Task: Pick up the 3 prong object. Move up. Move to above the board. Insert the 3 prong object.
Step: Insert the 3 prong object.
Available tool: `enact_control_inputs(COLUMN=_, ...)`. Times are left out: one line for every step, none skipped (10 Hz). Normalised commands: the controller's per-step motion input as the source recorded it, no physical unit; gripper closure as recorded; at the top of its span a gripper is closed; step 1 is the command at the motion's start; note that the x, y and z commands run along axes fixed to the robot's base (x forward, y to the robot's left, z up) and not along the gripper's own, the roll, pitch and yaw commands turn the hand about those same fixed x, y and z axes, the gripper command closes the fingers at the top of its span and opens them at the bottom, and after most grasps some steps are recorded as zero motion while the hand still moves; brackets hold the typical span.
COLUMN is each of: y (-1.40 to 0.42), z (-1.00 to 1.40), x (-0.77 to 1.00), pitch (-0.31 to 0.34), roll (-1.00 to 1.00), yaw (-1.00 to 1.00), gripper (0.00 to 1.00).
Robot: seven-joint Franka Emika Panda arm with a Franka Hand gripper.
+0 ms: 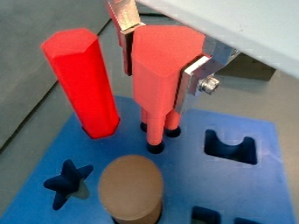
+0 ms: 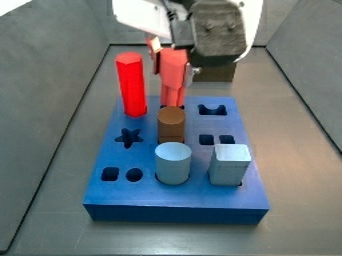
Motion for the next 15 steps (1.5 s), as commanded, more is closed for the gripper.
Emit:
enact_control_inputs(y=-0.04, z=-0.11, x=-0.06, pitch=-0.010, roll=-0.01, yaw=-0.05, gripper=1.00)
enact_control_inputs(y=-0.05, z=-0.03, x=0.00, pitch=0.000, roll=-0.02, yaw=0.00, gripper=1.00)
enact_control_inputs(y=-0.04, z=0.00, x=0.00, pitch=0.000, roll=-0.05, yaw=0.00, gripper=1.00)
enact_control_inputs(y=-0.05, z=-0.05, x=0.03, pitch=0.000, roll=-0.05, yaw=0.00, gripper=1.00)
enact_control_inputs(y=-0.05, z=-0.08, x=0.18, pitch=0.000, roll=-0.06, yaw=0.00, gripper=1.00)
enact_control_inputs(y=-0.02, z=-0.12, x=0.25, pitch=0.000, roll=-0.06, yaw=0.00, gripper=1.00)
enact_control_inputs(y=0.00, z=-0.16, x=0.25, pitch=0.000, roll=-0.10, yaw=0.00, gripper=1.00)
enact_control_inputs(y=0.00, z=-0.25, x=0.13, pitch=-0.034, roll=-0.08, yaw=0.00, gripper=1.00)
enact_control_inputs(y=0.00, z=-0.44, x=0.00, pitch=-0.106, roll=0.00, yaw=0.00, gripper=1.00)
enact_control_inputs(y=0.00, z=-0.55, x=0.00, pitch=-0.136, roll=0.00, yaw=0.00, gripper=1.00)
enact_control_inputs(y=0.00, z=-0.62, x=0.00, pitch=-0.166, roll=0.00, yaw=0.00, gripper=1.00)
enact_control_inputs(y=0.00, z=-0.59, x=0.00, pitch=-0.156, roll=0.00, yaw=0.00, gripper=1.00)
enact_control_inputs(y=0.00, z=-0.41, x=0.00, pitch=-0.127, roll=-0.03, yaw=0.00, gripper=1.00)
enact_control_inputs(y=0.03, z=-0.01, x=0.00, pitch=-0.081, roll=-0.06, yaw=0.00, gripper=1.00)
enact_control_inputs(y=0.00, z=0.00, x=0.00, pitch=0.000, roll=0.00, yaw=0.00, gripper=1.00)
